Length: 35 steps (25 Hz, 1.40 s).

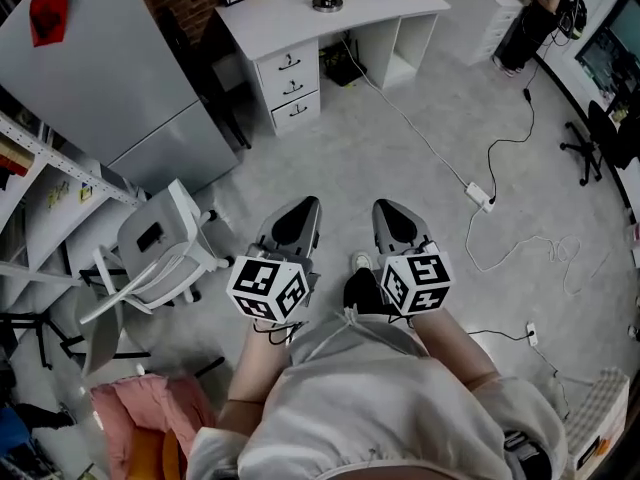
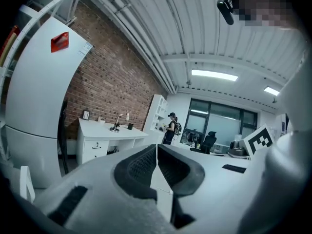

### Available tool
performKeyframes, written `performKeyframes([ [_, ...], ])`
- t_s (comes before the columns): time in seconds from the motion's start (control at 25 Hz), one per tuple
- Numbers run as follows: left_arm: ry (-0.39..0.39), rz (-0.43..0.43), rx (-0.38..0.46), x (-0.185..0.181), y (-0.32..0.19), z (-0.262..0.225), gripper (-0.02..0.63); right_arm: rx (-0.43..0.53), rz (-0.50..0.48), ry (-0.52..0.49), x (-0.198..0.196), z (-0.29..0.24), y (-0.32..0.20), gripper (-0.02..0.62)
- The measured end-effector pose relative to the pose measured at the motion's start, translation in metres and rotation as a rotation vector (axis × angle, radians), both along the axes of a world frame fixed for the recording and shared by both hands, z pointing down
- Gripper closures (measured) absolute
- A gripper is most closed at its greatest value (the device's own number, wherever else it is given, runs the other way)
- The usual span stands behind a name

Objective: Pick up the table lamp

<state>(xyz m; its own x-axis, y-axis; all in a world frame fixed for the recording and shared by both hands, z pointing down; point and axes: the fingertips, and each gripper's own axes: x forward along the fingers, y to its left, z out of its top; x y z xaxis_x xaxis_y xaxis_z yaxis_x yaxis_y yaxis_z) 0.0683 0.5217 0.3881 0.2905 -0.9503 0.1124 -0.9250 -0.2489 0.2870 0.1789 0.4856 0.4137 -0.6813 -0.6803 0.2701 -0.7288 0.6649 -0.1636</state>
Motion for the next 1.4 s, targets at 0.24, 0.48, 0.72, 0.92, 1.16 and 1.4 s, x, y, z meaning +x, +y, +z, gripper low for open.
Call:
performKeyframes([
  [0.24, 0.007, -0.026, -0.021, 0.009, -0.113, -0.006, 0.583, 0.057, -0.067, 0.037, 0.006, -0.016, -0.116, 0.568],
  [0.48, 0.012, -0.053, -0.056, 0.018, -0.200, 0.005, 0.583, 0.015, -0.094, -0.005, 0.015, -0.016, -0.210, 0.568],
  [0.72, 0.025, -0.027, -0.104, 0.023, -0.252, 0.018, 0.583, -0.052, -0.126, -0.029, 0.010, -0.005, -0.254, 0.568],
  [0.92, 0.001, -0.004, -0.107, 0.013, -0.304, 0.026, 0.583, -0.076, -0.101, -0.025, 0.004, 0.009, -0.298, 0.568],
  [1.16, 0.029, 0.055, -0.064, -0.018, -0.385, 0.030, 0.583, -0.061, -0.048, -0.008, -0.027, 0.020, -0.372, 0.568],
  [1.4, 0.089, 0.094, -0.007, -0.076, -0.484, 0.011, 0.583, -0.050, -0.011, -0.015, -0.077, 0.007, -0.467, 0.568],
])
